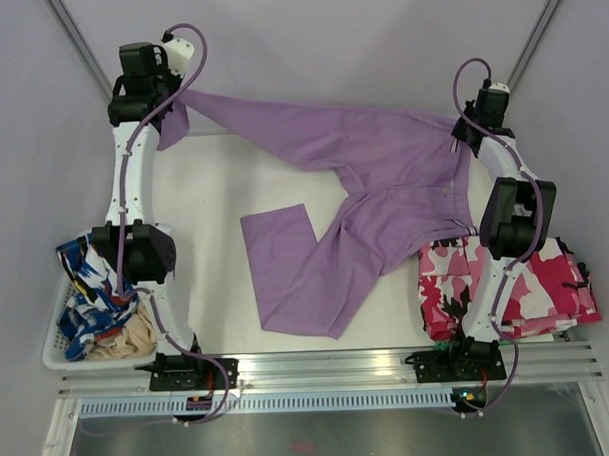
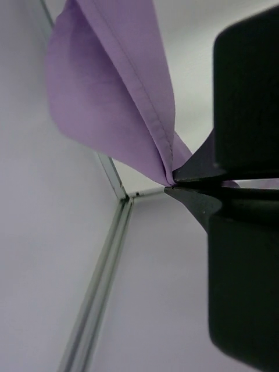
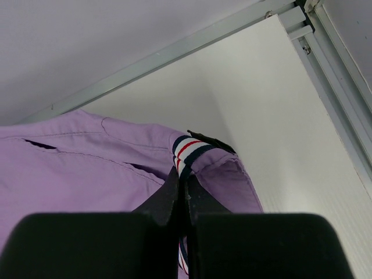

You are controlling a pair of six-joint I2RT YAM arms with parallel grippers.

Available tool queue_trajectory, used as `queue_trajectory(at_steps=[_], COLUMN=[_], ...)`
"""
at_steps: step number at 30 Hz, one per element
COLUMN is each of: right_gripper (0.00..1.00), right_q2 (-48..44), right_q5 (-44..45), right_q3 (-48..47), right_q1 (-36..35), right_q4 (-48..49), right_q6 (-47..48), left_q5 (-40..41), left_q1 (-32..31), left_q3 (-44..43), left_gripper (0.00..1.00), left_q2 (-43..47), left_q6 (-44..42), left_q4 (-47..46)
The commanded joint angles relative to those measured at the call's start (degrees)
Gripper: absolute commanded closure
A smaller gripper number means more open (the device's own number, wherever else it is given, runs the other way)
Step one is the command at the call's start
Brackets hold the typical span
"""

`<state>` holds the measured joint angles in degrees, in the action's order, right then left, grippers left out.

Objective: Fold and stack the trousers
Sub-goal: Flatten the trousers out

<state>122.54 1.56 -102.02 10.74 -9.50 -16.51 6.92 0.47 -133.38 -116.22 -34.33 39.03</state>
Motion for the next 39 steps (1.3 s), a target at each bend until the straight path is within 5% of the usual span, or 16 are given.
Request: queue_trajectory(at_steps=[1,3,7,9,13,16,22,28,32,36,39], right_gripper=[1.00,1.00,1.00,1.00,1.00,1.00,1.00,1.00,1.00,1.00,1.00], right_q2=[-2.75,-2.66,-2.75,-3.10,-4.76,-8.52,-14.69,-18.21,-16.55,-10.41,-7.07], right_q5=[0.64,0.46,0.63,0.46,-2.95,-5.78,-5.87,-4.73,-1.91,-2.53,-3.14], right_q3=[-0.72,-1.08,-1.08,-0.21,1.64,5.33,9.91,13.77,12.21,6.58,3.50], right_q1=[0.51,0.59,0.68,0.60,0.68,0.77,0.77,0.77,1.30,2.18,2.18], right_q4=[-0.08,-0.69,-2.01,-1.67,0.44,4.83,6.69,6.86,6.07,1.85,1.50], right_q6=[0.25,0.17,-0.27,-0.27,-0.10,-0.80,-1.24,-1.24,-2.38,-5.19,-5.63], left_q5=[-16.99,-23.60,-17.91,-17.46,-13.78,-17.01,-18.70,-23.76,-29.31,-38.11,-40.23], left_q1=[4.61,6.47,6.91,7.09,8.40,9.37,9.55,9.99,11.30,11.48,11.22], left_q3=[-1.69,-3.63,-6.61,-1.49,12.40,14.81,14.29,25.80,20.82,-2.36,-8.28], left_gripper=[0.98,0.98,0.98,0.98,0.98,0.98,0.98,0.98,0.98,0.98,0.98], left_q2=[-1.53,-4.35,-11.47,-11.40,-3.15,3.71,14.24,23.32,11.53,-10.48,-20.58], left_q6=[-3.66,-0.06,5.21,6.99,6.12,4.89,-1.52,-9.87,-9.98,-4.27,-0.75], left_q4=[6.84,9.13,17.62,19.68,11.53,8.79,16.86,14.76,14.57,22.85,22.59])
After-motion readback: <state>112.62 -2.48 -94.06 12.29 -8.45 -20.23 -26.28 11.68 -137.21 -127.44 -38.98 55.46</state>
